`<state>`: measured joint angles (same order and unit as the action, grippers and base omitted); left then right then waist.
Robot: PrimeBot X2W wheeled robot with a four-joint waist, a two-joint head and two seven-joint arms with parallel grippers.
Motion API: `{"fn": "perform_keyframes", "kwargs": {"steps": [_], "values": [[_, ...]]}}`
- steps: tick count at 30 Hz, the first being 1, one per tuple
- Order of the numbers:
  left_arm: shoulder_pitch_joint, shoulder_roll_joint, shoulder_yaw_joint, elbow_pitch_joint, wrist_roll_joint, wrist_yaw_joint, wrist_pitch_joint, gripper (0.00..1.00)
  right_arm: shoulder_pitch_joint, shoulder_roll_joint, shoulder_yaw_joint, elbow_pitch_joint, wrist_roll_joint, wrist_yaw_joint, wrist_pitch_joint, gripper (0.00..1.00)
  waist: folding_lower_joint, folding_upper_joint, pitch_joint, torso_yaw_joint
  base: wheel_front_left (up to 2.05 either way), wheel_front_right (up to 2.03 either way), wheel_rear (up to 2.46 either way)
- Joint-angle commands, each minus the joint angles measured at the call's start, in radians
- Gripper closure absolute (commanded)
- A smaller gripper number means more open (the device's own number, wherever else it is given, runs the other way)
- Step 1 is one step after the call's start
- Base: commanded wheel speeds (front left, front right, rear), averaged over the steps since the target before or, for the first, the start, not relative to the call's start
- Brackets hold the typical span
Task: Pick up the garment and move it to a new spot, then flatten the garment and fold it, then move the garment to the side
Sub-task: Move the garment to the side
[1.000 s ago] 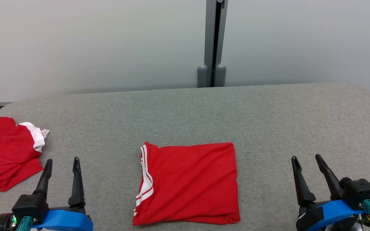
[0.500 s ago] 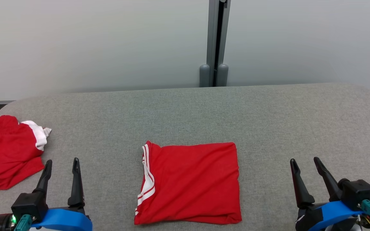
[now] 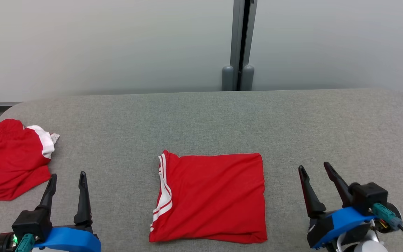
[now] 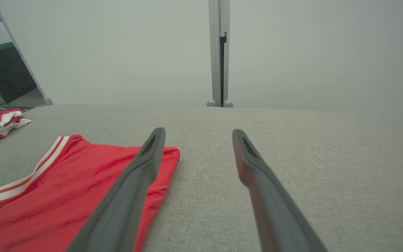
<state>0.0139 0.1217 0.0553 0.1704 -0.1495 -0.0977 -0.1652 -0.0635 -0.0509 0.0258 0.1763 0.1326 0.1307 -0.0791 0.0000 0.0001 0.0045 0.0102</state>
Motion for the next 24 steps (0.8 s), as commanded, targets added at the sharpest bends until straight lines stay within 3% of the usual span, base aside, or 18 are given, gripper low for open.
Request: {"fn": "perform_keyframes", "kwargs": {"steps": [1, 8, 24], "values": [[-0.021, 0.005, 0.001, 0.003, -0.002, 0.0, -0.006, 0.0, -0.026, 0.0, 0.014, 0.012, -0.005, 0.0, 0.006, 0.0, 0.0, -0.0001, 0.008, 0.008, 0.0, 0.0, 0.0], [-0.041, 0.009, -0.004, 0.011, -0.011, 0.005, -0.018, 0.0, -0.142, 0.0, 0.111, 0.12, 0.033, 0.0, 0.018, 0.0, 0.0, -0.0001, 0.042, 0.031, 0.0, 0.0, 0.0], [-0.093, 0.009, -0.019, 0.056, -0.035, 0.005, -0.055, 0.0, -0.263, 0.0, 0.19, 0.492, 0.095, 0.0, -0.035, 0.0, 0.0, -0.0001, 0.124, 0.082, 0.0, 0.0, 0.0]]}}
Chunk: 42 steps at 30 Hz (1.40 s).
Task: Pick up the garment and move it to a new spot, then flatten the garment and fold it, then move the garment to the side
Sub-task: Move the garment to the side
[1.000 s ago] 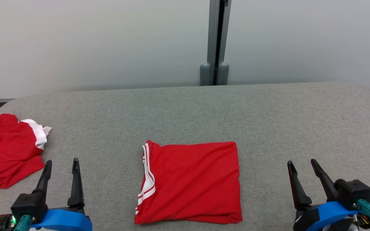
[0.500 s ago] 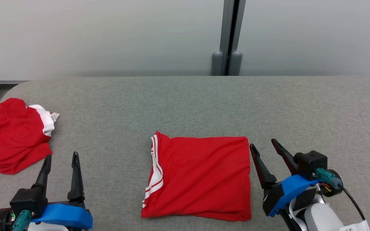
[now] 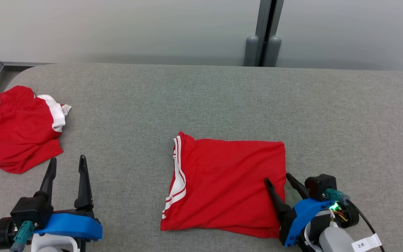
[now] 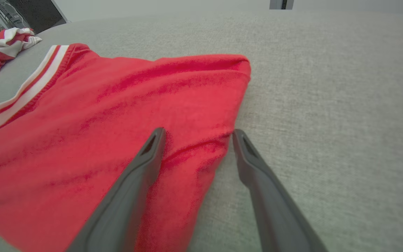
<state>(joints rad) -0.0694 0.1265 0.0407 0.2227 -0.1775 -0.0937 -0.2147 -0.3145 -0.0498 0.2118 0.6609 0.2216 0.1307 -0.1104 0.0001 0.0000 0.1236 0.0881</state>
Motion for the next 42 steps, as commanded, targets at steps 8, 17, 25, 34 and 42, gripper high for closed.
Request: {"fn": "perform_keyframes", "kwargs": {"steps": [8, 17, 25, 34, 42], "values": [[-0.032, 0.004, -0.009, 0.027, -0.013, 0.002, -0.019, 0.0, -0.03, -0.001, 0.065, 0.109, 0.074, 0.0, -0.03, 0.0, -0.0001, 0.0, 0.024, 0.011, 0.0, 0.0, 0.0], [-0.055, 0.001, -0.018, 0.049, -0.021, 0.0, -0.035, 0.0, -0.112, -0.001, 0.109, 0.172, 0.11, 0.0, -0.084, 1.0, -0.0001, 0.0, 0.051, 0.008, 0.0, 0.0, 0.0], [-0.078, 0.002, -0.023, 0.03, -0.033, -0.004, -0.044, 0.0, -0.222, -0.06, 0.019, 0.174, 0.001, 0.0, -0.11, 1.0, -0.0001, 0.0, 0.117, -0.041, 0.0, 0.0, 0.0], [-0.143, 0.028, -0.019, -0.012, -0.038, -0.013, -0.05, 0.0, -0.296, -0.172, -0.072, 0.053, -0.05, 0.0, -0.062, 1.0, -0.0001, 0.0, 0.237, -0.161, 0.0, 0.0, 0.0], [-0.187, 0.071, -0.006, -0.059, -0.035, -0.017, -0.051, 0.0, -0.248, -0.232, -0.175, -0.089, -0.062, 0.0, -0.017, 1.0, -0.0001, 0.0, 0.305, -0.229, 0.0, 0.0, 0.0]]}}
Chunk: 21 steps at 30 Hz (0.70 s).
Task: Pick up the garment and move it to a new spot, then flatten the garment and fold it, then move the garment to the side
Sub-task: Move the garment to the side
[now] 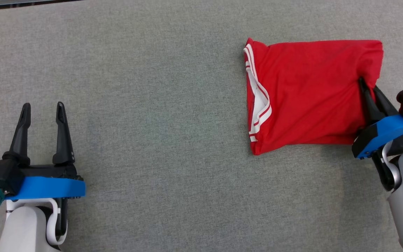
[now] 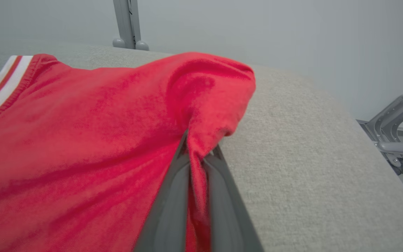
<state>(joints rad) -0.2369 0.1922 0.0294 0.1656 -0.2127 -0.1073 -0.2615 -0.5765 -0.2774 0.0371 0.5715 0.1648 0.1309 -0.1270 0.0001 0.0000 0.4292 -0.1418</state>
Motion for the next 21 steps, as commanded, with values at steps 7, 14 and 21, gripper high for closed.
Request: {"fn": "perform_keyframes", "kwargs": {"steps": [7, 14, 21], "values": [[-0.035, 0.022, 0.0, -0.027, -0.004, -0.005, -0.004, 0.0, -0.041, -0.011, -0.056, -0.135, -0.019, 0.0, 0.072, 1.0, -0.0001, 0.0, 0.036, -0.002, 0.0, 0.0, 0.0], [-0.067, 0.023, -0.022, -0.042, -0.007, -0.008, -0.004, 0.0, -0.171, -0.085, -0.088, -0.13, -0.034, 0.0, 0.167, 1.0, -0.0001, 0.0, 0.089, 0.04, 0.0, 0.0, 0.0], [-0.087, 0.019, -0.025, -0.046, -0.014, -0.006, -0.005, 0.0, -0.277, -0.199, -0.171, -0.06, -0.079, 0.0, 0.225, 1.0, -0.0001, 0.0, 0.121, 0.081, 0.0, 0.0, 0.0]]}}
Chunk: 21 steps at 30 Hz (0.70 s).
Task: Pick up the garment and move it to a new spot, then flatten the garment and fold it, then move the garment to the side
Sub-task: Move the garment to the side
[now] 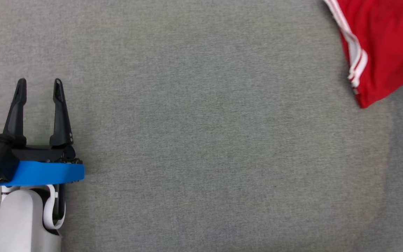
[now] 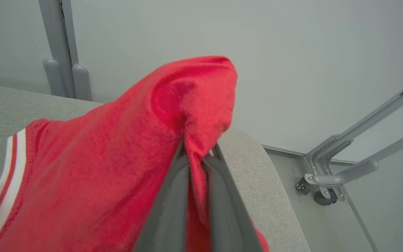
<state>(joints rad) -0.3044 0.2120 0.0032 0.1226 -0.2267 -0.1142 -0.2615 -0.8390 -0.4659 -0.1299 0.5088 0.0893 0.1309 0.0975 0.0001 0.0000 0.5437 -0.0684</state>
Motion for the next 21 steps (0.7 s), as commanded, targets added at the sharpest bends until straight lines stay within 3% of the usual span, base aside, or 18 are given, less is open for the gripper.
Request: {"fn": "perform_keyframes", "kwargs": {"steps": [1, 9, 15, 17, 18, 21], "values": [[-0.019, -0.001, 0.002, -0.004, -0.001, 0.001, -0.005, 0.0, -0.023, -0.027, -0.012, 0.011, -0.015, 0.0, 0.008, 1.0, -0.0001, 0.0, 0.009, 0.01, 0.0, 0.0, 0.0], [-0.024, -0.007, 0.009, -0.01, -0.003, 0.001, -0.005, 0.0, -0.08, -0.075, -0.059, 0.025, -0.067, 0.0, 0.066, 1.0, -0.0001, 0.0, 0.026, 0.013, 0.0, 0.0, 0.0], [-0.037, -0.013, 0.012, -0.011, -0.005, -0.001, -0.005, 0.0, -0.09, -0.055, -0.094, 0.024, -0.104, 0.0, 0.106, 1.0, -0.0001, 0.0, 0.032, 0.015, 0.0, 0.0, 0.0], [-0.035, -0.013, 0.013, -0.008, -0.003, -0.002, -0.005, 0.0, -0.087, -0.051, -0.102, 0.023, -0.12, 0.0, 0.11, 0.56, -0.0001, 0.0, 0.03, 0.015, 0.0, 0.0, 0.0], [-0.033, -0.013, 0.013, -0.006, -0.003, -0.003, -0.005, 0.0, -0.083, -0.043, -0.105, 0.024, -0.124, 0.0, 0.109, 0.0, -0.0001, 0.0, 0.026, 0.016, 0.0, 0.0, 0.0], [-0.027, -0.016, 0.017, 0.001, -0.001, -0.004, -0.005, 0.0, -0.074, -0.029, -0.116, 0.023, -0.138, 0.0, 0.1, 0.0, -0.0001, 0.0, 0.009, 0.016, 0.0, 0.0, 0.0]]}}
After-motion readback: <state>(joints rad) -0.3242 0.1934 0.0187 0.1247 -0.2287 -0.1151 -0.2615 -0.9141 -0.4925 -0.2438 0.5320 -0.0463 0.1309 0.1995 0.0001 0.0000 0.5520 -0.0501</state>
